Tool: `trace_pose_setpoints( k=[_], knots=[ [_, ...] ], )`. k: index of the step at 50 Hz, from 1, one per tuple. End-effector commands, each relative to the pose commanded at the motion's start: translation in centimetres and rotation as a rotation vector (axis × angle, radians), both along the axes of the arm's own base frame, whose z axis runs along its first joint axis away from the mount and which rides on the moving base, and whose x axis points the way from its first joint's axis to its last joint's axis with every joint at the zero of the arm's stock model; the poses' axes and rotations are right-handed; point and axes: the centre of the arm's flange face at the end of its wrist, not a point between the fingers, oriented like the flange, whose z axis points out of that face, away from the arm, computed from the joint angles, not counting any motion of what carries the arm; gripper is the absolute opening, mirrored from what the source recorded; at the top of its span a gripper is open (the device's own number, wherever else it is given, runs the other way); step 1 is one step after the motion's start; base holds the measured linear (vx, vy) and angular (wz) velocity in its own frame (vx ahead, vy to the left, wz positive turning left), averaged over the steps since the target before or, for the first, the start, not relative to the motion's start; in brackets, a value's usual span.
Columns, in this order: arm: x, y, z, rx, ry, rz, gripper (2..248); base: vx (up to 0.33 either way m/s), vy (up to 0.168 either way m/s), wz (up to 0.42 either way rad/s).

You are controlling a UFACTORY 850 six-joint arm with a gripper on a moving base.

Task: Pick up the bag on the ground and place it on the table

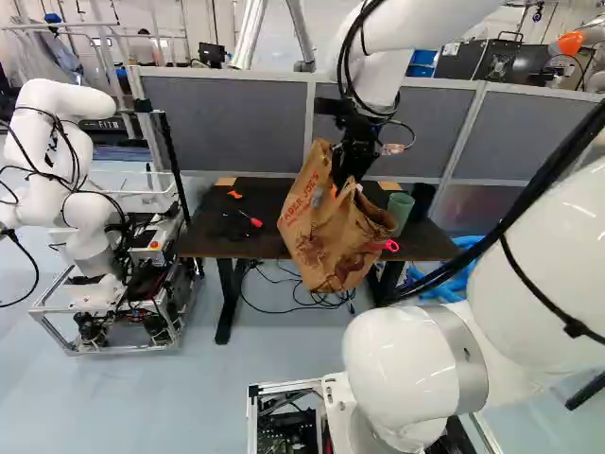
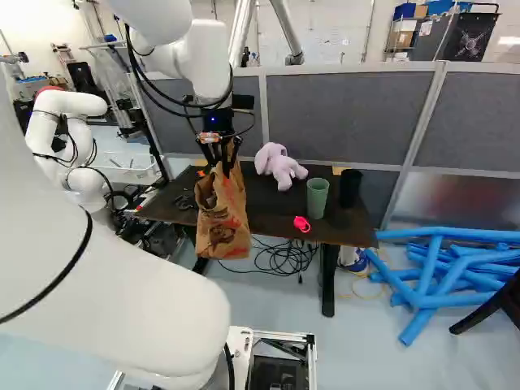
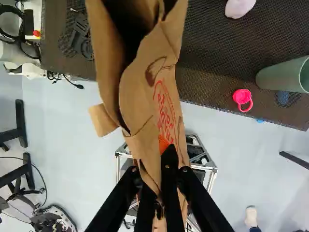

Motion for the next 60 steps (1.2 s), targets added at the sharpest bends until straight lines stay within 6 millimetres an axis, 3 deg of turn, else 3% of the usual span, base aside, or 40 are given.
trace_pose_setpoints(
  k=[24, 60],
  knots=[
    [2.1, 0.0, 0.1, 0.001, 0.014, 0.003, 21, 0.0, 0.0, 0.0],
    [7.7, -0.2, 0.3, -0.013, -0.035, 0.005, 21, 0.0, 0.0, 0.0]
  ],
)
